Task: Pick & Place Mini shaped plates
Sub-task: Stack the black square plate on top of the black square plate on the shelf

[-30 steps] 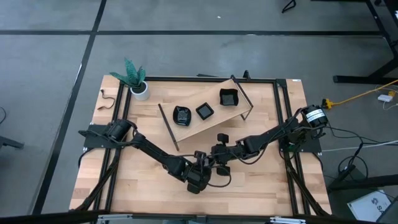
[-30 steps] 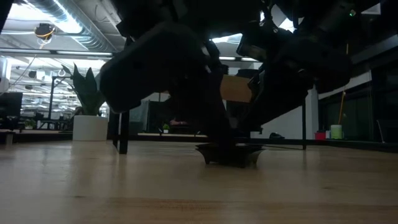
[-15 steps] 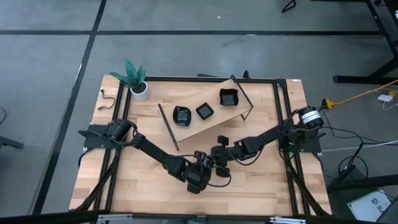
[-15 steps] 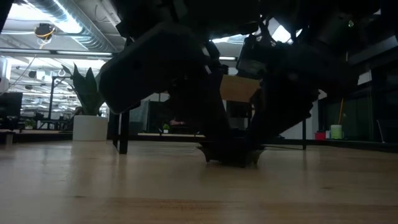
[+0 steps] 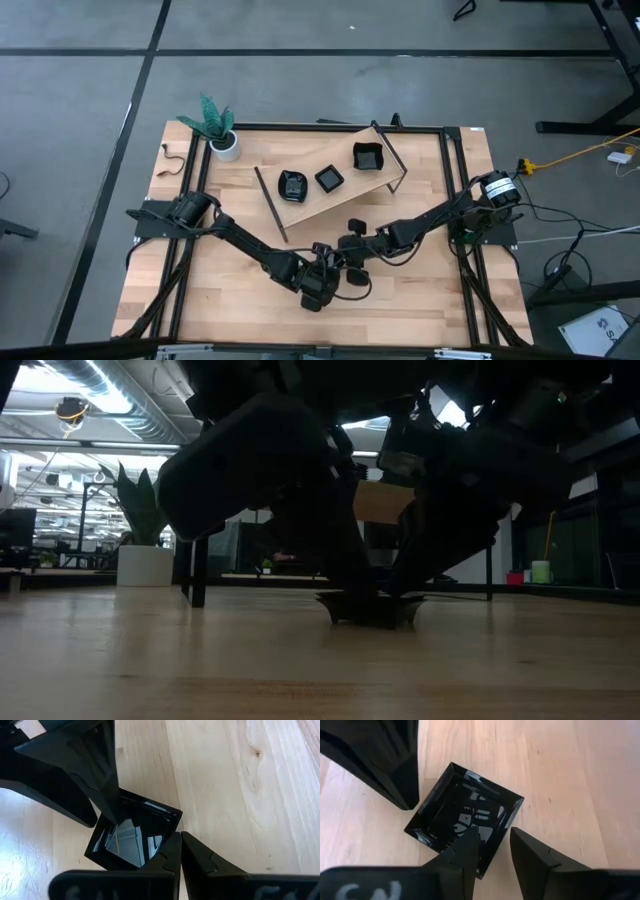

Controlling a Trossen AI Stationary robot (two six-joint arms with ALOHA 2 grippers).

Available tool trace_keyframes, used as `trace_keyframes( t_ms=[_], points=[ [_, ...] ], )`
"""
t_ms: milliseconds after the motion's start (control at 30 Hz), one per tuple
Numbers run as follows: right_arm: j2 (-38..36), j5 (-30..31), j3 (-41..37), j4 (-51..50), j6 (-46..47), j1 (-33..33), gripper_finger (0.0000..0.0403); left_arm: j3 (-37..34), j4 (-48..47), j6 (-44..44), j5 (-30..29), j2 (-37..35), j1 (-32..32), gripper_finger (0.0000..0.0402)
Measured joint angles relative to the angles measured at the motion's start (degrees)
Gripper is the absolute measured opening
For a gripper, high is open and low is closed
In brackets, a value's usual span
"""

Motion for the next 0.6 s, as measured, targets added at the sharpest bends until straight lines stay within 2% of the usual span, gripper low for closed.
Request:
trace_keyframes(
  t_ms=[467, 600],
  points=[
    [-0.42, -0.92, 2.03, -1.15, -0.42, 0.0, 0.0113, 0.0, -0.15, -0.59, 2.98, 0.04, 1.01, 0.0002],
    [-0.42, -0.91, 2.03, -1.26, -1.03, 0.0, 0.0113, 0.0, 0.04, 0.87, 0.23, -0.15, -0.22, 0.0002]
  ],
)
